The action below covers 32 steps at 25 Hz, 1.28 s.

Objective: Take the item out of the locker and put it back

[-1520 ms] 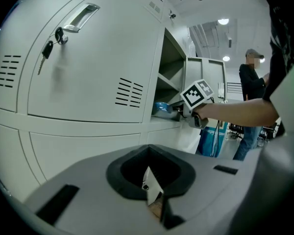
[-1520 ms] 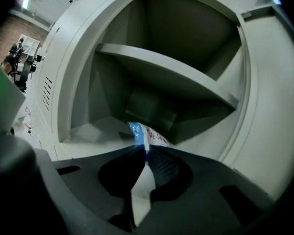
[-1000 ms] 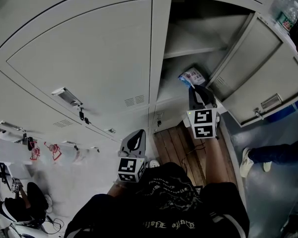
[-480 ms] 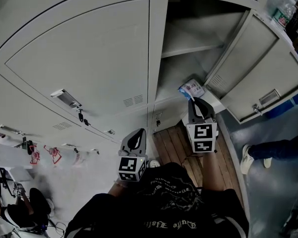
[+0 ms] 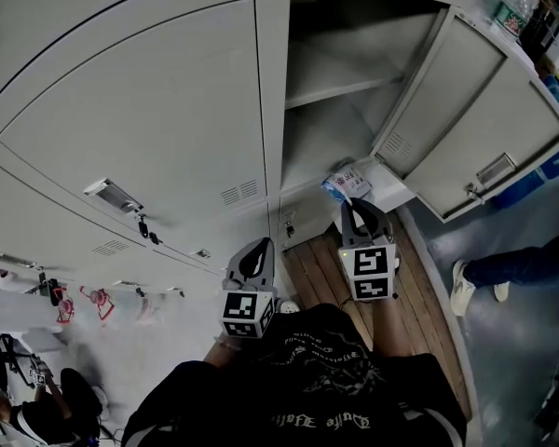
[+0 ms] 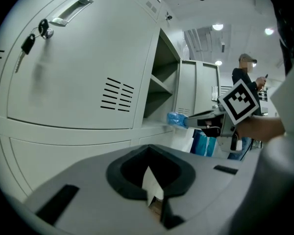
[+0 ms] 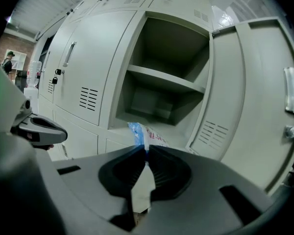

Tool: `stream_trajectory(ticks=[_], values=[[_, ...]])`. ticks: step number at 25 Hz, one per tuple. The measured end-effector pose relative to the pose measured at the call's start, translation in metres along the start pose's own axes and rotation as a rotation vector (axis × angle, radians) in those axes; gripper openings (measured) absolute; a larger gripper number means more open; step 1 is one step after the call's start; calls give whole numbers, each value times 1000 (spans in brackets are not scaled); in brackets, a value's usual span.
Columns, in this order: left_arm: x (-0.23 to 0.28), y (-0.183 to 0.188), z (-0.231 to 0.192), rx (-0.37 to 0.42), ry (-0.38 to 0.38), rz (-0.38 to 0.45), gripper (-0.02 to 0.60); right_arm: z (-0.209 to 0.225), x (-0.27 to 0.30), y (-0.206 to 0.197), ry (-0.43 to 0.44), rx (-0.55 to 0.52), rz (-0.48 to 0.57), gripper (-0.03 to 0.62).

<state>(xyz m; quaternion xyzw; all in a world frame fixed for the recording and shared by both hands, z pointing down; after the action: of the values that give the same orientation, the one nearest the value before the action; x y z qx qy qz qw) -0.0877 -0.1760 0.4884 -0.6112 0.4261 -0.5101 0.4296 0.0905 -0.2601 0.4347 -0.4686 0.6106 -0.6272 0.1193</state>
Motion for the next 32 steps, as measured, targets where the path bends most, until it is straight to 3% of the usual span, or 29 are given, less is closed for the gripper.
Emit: stream_trajectory(ticks=[12, 20, 32], values=[[5, 1, 7, -3, -21, -1, 6, 1, -11, 5, 13, -33, -17, 25], [4, 1, 3, 0, 2, -3, 6, 19, -30, 59, 15, -132, 82, 23], [1, 6, 1, -12, 26, 3, 6, 58, -50, 148, -51, -283, 237, 23]])
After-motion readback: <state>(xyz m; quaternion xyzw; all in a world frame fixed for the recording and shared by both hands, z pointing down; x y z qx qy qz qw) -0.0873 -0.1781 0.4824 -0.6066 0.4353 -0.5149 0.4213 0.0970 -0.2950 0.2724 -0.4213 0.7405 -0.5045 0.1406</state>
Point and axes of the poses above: the fingertips, and each gripper's own axes: x forward along the fingers, z to its right, y out of its top, the point moved 4 cm from there along -x, backward along the fingers, and after that the axes turned 13 degrees about y, right-handed, at the moved point
